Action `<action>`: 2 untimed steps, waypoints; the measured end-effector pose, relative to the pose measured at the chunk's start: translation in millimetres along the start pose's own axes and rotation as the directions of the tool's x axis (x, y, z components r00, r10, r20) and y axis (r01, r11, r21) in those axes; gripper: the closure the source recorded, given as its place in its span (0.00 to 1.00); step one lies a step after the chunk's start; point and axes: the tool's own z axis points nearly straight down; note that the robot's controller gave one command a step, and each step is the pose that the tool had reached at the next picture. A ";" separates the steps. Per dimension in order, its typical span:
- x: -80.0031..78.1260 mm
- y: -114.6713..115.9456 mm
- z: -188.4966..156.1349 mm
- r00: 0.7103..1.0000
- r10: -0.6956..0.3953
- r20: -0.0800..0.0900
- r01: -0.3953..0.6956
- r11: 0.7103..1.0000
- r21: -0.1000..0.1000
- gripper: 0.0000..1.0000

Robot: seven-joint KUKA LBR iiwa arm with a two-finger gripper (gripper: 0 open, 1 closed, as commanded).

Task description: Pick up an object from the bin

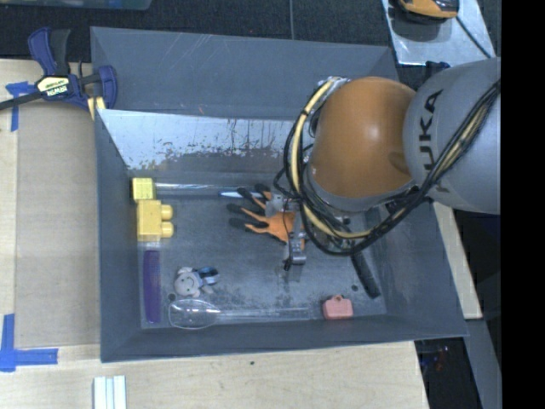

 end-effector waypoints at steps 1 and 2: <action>-1.8 -0.3 -3.4 1.000 0.003 0.007 -0.003 1.000 -0.001 0.00; 9.6 72.5 70.2 0.993 -0.117 0.011 0.117 0.993 0.000 0.00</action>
Offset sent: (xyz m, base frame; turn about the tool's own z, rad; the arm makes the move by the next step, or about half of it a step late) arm -0.0205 0.1211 -0.1203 -0.1945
